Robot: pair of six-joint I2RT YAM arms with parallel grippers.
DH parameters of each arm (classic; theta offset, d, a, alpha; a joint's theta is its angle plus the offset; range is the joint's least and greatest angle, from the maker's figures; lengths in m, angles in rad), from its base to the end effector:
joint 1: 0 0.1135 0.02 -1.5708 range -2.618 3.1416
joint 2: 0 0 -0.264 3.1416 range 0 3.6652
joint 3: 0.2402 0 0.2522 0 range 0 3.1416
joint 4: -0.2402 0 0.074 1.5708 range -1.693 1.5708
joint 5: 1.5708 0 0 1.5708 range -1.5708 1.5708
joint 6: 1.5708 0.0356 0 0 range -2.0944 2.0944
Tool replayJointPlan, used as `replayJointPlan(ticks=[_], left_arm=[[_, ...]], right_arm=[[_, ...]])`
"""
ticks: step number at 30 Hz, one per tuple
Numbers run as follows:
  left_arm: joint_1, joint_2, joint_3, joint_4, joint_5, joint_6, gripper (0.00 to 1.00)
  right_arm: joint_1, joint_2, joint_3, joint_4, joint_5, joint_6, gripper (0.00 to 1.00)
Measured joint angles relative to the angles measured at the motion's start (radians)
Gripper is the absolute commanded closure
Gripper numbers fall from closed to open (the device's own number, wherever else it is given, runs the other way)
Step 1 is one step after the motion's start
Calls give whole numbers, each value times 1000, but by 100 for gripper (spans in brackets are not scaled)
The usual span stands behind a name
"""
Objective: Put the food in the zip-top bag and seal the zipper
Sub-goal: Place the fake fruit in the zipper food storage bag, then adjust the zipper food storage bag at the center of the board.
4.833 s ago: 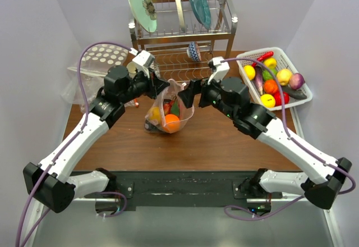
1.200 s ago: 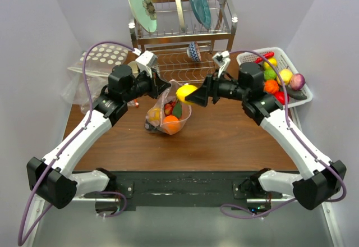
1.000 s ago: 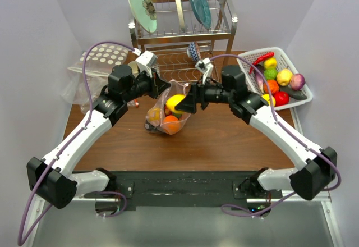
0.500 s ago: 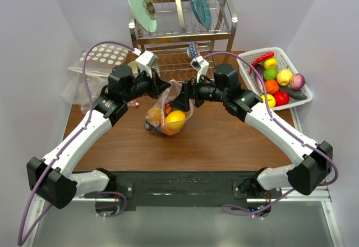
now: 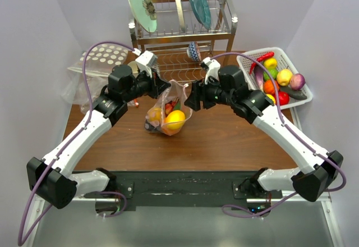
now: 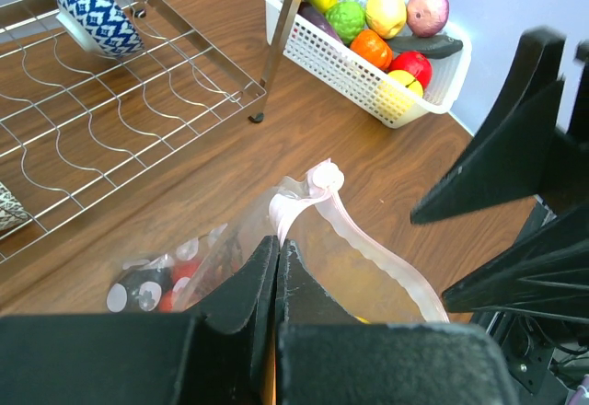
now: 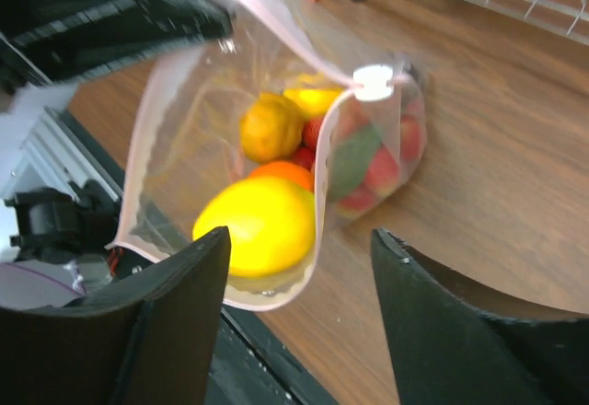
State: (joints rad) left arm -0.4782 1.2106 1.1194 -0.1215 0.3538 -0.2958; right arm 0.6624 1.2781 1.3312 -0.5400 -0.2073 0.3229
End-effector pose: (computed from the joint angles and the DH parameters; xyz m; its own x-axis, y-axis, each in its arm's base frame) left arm 0.2441 -0.1404 0.3753 -0.3928 -0.1044 -0.9137 0.6459 0.6759 -0.3549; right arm 0.2174 0.1789 0.3883 -0.5864 -0.0635 -0.8076 -0.5897 0.7170 0.3718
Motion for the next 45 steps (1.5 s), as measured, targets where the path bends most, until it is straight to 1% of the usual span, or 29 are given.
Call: replayJointPlan(ticks=[1,2,4,5,6,7,9,10,12,16,18,20,23,26,28,31,34,39,43,44,45], left_arm=[[0,0,0,0,0,0,100],[0,0,0,0,-1,0,100],[0,0,0,0,-2,0,100],[0,0,0,0,-2,0,100],[0,0,0,0,-2,0,100],[0,0,0,0,-2,0,100],[0,0,0,0,-3,0,100],[0,0,0,0,-3,0,100],[0,0,0,0,-5,0,100],[0,0,0,-1,-7,0,100],[0,0,0,-2,-7,0,100],[0,0,0,0,-6,0,100],[0,-2,0,2,5,0,100],[0,-5,0,8,37,0,100],[0,-9,0,16,72,-1,100],[0,-39,-8,58,141,-1,100],[6,-108,-36,90,187,-1,100],[48,-204,-64,134,204,-5,100],[63,-194,-74,137,196,-10,100],[66,-186,-74,139,192,-10,100],[66,-176,-73,141,183,-10,100]], right_arm=[[3,0,-6,-6,0,-1,41],[6,0,-15,-11,-1,-1,46],[12,6,-29,-26,-1,0,52],[14,10,-31,-29,-1,-2,60],[16,18,-31,-35,-1,-2,64],[18,25,-31,-37,-1,-4,71],[18,48,-31,-42,-16,-4,81],[19,58,-31,-42,-21,-5,90],[21,78,-31,-44,-30,-6,100],[24,92,-23,-73,-29,-7,100],[24,92,8,-106,-14,-10,100],[25,92,70,-148,8,-14,100],[27,92,209,-219,74,-31,100],[27,87,347,-253,153,-45,100],[27,73,391,-252,209,-58,100],[25,64,399,-259,279,-76,100],[21,94,364,-252,316,-82,100],[20,152,277,-254,317,-81,100],[29,138,275,-262,314,-82,100],[27,132,275,-258,313,-82,89],[24,126,275,-254,312,-82,67]])
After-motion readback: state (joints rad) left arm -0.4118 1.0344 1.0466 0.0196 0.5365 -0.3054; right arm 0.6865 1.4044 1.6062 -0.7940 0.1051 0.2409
